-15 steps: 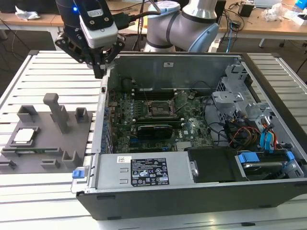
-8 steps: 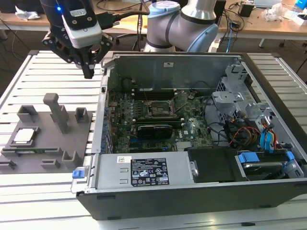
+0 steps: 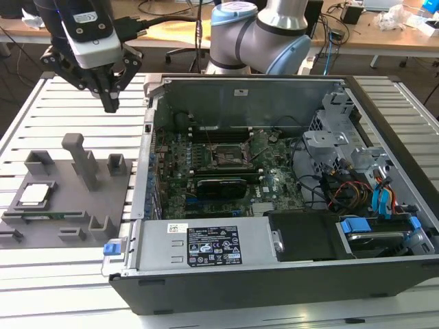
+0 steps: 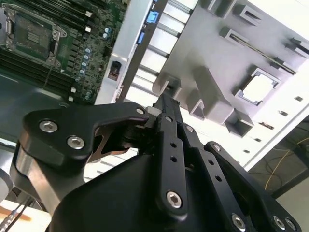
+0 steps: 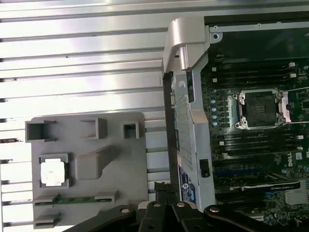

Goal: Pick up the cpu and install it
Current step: 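Reach for the cpu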

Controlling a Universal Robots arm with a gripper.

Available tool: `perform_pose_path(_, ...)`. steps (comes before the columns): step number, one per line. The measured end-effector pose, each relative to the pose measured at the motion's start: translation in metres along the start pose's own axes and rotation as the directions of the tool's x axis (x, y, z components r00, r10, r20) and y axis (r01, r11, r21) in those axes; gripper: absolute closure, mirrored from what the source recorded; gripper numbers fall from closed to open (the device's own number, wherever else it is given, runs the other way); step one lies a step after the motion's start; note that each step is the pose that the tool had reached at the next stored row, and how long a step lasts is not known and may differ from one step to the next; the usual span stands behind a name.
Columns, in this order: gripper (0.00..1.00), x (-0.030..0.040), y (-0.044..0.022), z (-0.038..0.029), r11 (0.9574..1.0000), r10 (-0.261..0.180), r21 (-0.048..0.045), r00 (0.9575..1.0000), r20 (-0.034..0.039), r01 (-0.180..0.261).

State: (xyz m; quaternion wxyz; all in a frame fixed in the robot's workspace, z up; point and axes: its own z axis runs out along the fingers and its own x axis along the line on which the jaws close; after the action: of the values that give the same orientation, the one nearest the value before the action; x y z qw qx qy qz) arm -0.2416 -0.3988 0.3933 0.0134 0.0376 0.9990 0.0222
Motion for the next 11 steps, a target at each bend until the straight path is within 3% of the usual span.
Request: perform_pose_path(11,0.89,0.0385,-0.0029,-0.0011,1.0000,0.000,-0.0001,1.0000,0.0009,0.000)
